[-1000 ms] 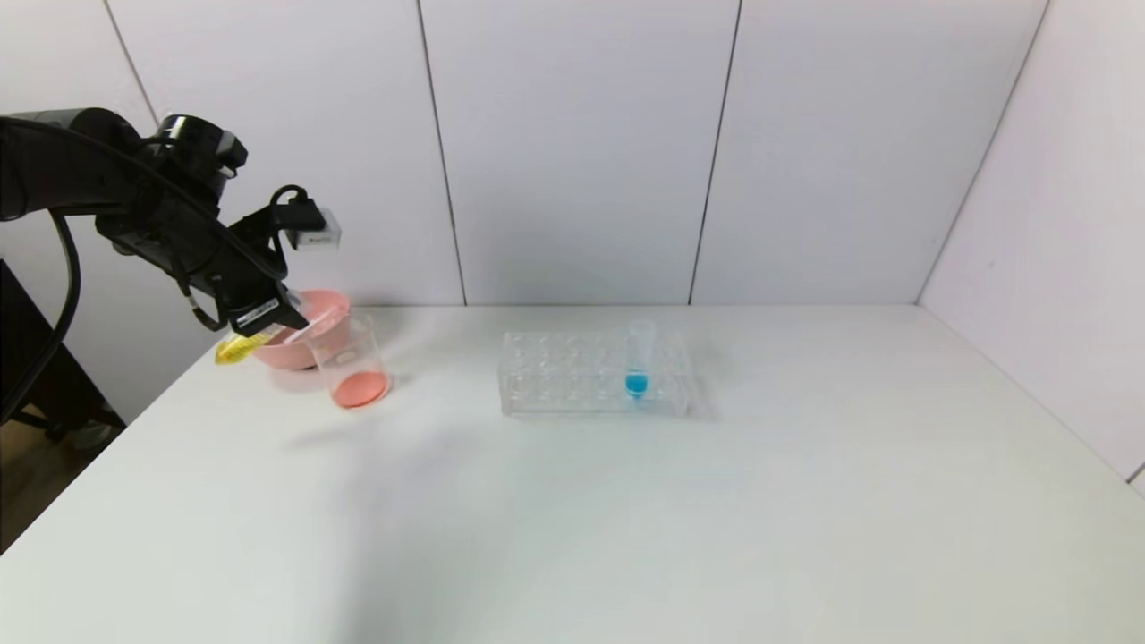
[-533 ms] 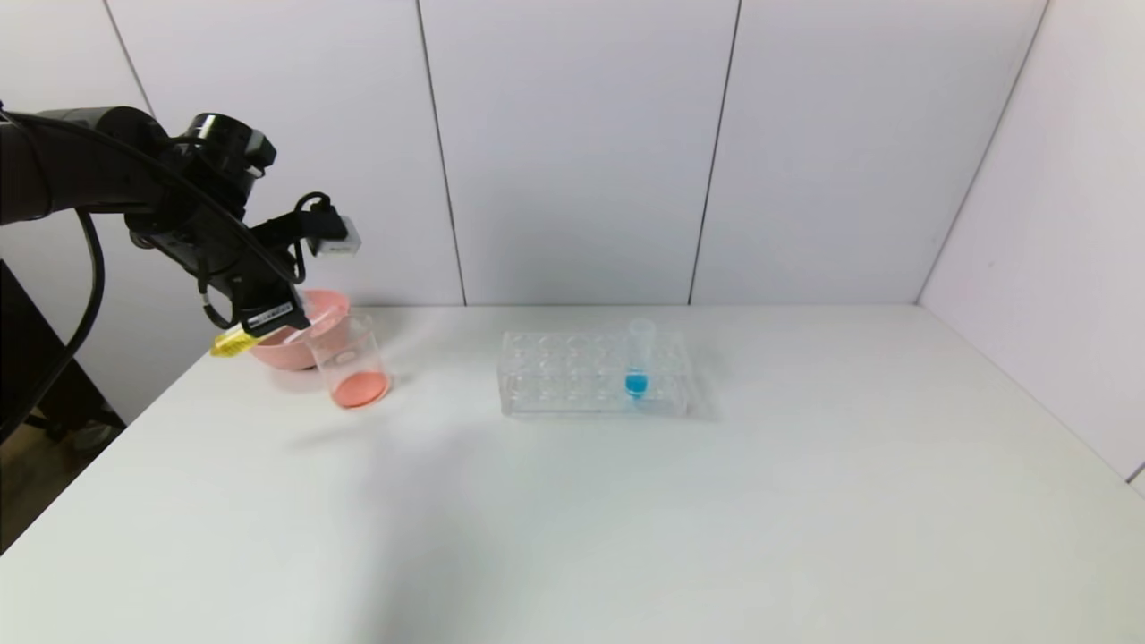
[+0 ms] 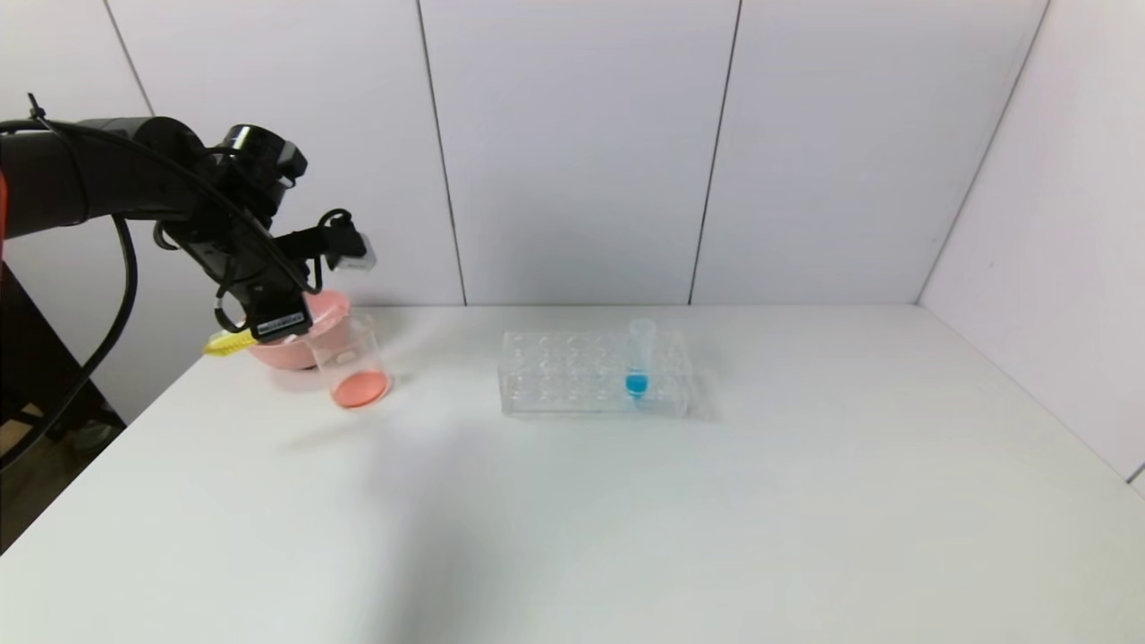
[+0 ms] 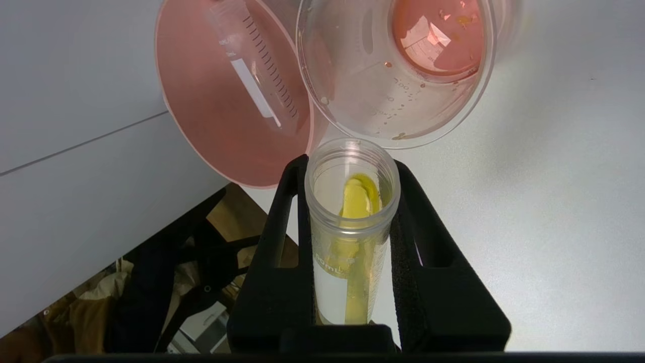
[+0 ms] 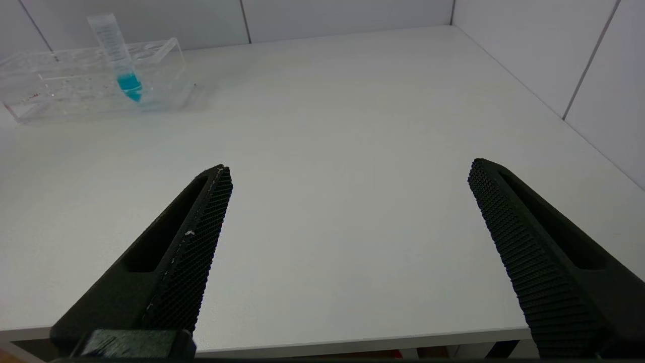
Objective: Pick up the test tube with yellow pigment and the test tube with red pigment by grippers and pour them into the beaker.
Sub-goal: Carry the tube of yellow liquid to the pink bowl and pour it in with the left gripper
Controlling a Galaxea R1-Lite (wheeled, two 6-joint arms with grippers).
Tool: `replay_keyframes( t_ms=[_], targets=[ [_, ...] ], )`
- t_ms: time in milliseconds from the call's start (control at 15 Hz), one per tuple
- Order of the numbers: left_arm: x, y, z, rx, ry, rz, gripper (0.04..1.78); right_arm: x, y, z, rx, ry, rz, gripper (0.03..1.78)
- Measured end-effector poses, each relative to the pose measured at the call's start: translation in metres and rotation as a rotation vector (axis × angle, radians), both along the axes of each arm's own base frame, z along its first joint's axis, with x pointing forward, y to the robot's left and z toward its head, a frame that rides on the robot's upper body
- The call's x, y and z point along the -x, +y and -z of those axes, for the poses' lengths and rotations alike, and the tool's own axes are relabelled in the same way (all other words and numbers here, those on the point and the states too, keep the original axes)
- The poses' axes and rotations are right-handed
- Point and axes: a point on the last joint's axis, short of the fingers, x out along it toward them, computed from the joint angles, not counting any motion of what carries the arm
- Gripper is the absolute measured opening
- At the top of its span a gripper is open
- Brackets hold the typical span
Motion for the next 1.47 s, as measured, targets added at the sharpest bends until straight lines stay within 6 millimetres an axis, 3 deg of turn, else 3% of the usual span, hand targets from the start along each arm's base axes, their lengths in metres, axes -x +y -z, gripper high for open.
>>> replay_keyframes(
  t_ms=[1467],
  targets=[
    [-0.007,-0.026,0.016,-0.262,0.034,-0.092,0.44,0.000,0.000,0.000,0.000,0.000,0.000,1.71]
  ],
)
